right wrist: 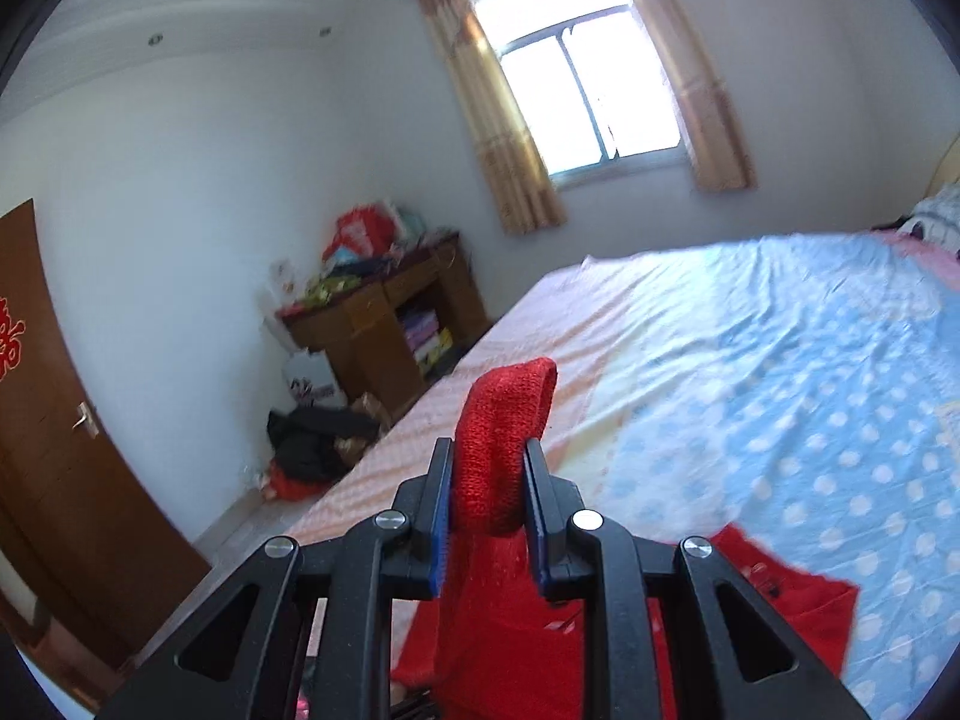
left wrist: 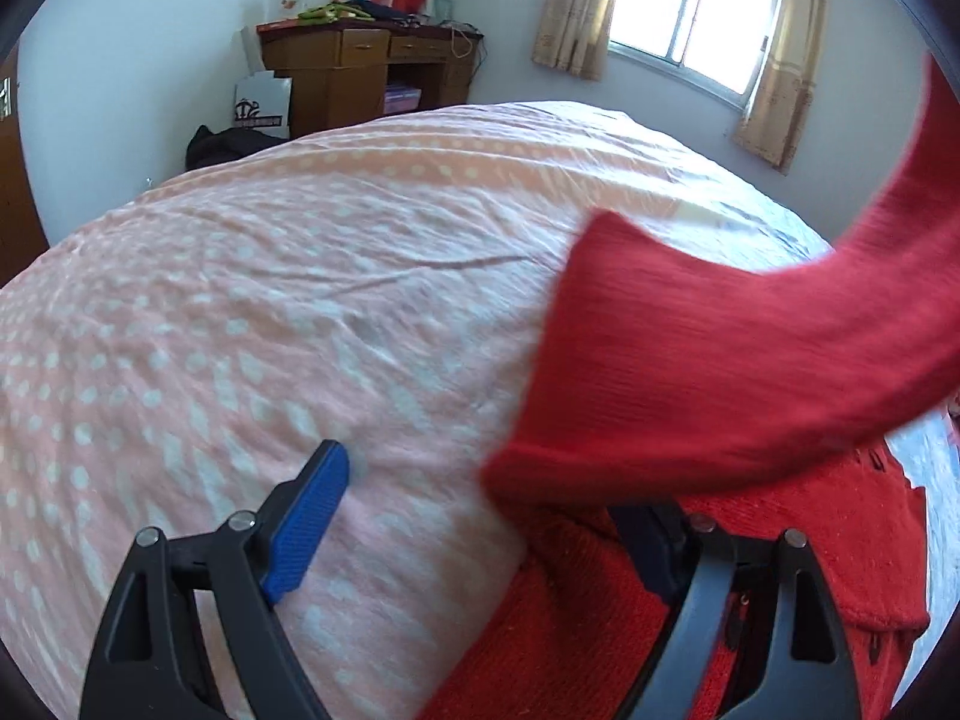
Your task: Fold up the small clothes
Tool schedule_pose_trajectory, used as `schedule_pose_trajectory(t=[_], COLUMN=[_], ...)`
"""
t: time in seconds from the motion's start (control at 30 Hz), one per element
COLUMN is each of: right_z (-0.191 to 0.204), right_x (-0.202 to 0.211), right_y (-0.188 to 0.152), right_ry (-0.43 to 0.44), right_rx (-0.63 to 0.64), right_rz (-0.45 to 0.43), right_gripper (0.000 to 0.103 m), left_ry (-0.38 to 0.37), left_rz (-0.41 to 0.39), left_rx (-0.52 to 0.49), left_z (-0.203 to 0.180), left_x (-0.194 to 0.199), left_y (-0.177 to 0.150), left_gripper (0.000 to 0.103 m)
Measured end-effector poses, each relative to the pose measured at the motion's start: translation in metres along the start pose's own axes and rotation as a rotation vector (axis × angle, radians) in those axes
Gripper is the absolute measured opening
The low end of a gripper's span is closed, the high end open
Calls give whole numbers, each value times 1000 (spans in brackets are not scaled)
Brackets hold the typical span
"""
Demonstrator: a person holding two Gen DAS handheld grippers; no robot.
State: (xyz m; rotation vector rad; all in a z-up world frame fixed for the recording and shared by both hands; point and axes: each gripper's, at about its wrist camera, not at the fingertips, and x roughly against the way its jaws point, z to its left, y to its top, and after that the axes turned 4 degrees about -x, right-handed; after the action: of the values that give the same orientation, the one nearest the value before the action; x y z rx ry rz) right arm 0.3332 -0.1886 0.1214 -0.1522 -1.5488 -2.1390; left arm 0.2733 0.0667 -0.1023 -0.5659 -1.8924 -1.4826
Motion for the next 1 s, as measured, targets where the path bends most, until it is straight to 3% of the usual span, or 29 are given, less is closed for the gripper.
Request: schedule_pose_trajectory(t=[0.13,0.23,0.6,0.8,1.0], right_z=[-19,-48,-174,-213,-227], right_x=[25,40,58,48,46], right_y=[1,-11,-99,-161,-192], right_ry=[-73,-117,-243,-304,-324], right_rx=[23,4,-167,-219,-254], right_rz=[-46,-34,148,278,315], right_gripper=[21,21,21,21,23], left_ry=[13,38,54,55,52], left_rz=[5,9,15,15,15], left_rx=[0,-7,-31,-40,-49], left_z=[0,-4,-9,-9,-10], left_x=[-2,-4,-6,-7,-7], left_y=[1,2,2,1,1], left_gripper=[88,88,91,92,94])
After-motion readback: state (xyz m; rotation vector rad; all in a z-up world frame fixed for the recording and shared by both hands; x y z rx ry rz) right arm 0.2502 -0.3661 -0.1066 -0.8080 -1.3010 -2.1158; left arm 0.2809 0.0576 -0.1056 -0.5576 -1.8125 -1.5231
